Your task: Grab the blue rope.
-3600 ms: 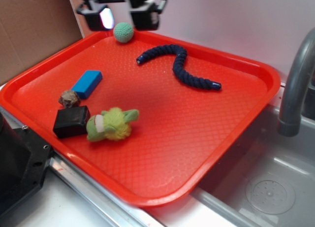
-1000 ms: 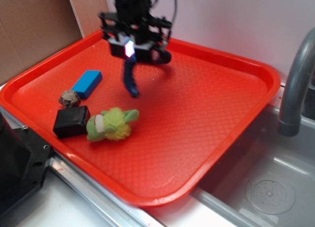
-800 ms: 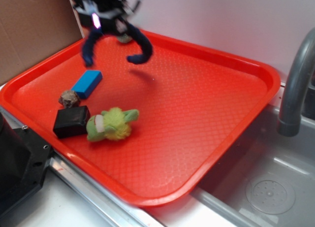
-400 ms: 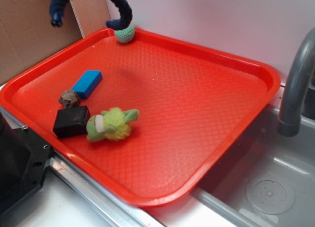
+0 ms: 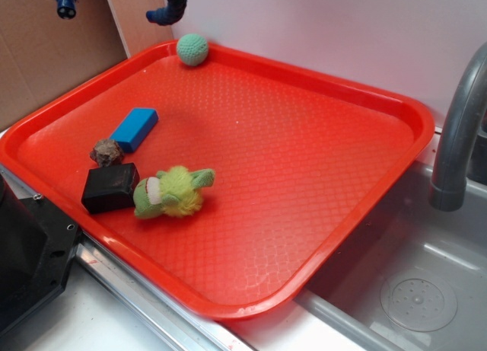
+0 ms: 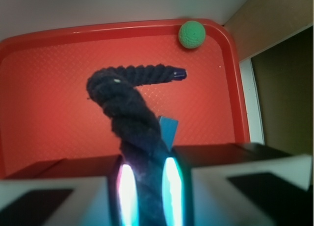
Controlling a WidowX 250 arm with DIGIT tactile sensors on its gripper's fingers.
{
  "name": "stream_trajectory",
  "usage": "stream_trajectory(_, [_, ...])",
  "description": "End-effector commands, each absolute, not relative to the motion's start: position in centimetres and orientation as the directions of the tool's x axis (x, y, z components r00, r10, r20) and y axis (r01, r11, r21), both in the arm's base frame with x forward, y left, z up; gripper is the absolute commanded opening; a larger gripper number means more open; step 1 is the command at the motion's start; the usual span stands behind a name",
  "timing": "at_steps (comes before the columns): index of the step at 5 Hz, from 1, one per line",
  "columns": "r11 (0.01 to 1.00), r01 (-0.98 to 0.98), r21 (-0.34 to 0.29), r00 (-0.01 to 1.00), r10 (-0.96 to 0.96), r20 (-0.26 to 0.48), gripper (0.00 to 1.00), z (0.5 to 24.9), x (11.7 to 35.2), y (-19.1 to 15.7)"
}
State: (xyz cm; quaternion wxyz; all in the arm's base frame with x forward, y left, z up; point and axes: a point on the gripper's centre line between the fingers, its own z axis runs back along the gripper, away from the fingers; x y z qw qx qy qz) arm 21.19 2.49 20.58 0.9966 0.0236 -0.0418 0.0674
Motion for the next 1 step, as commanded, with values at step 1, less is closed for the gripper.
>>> stream_trajectory(1, [0.988,-0.146,0.050,0.982,0.139,0.126,0.00,21.68,22.54,2.86])
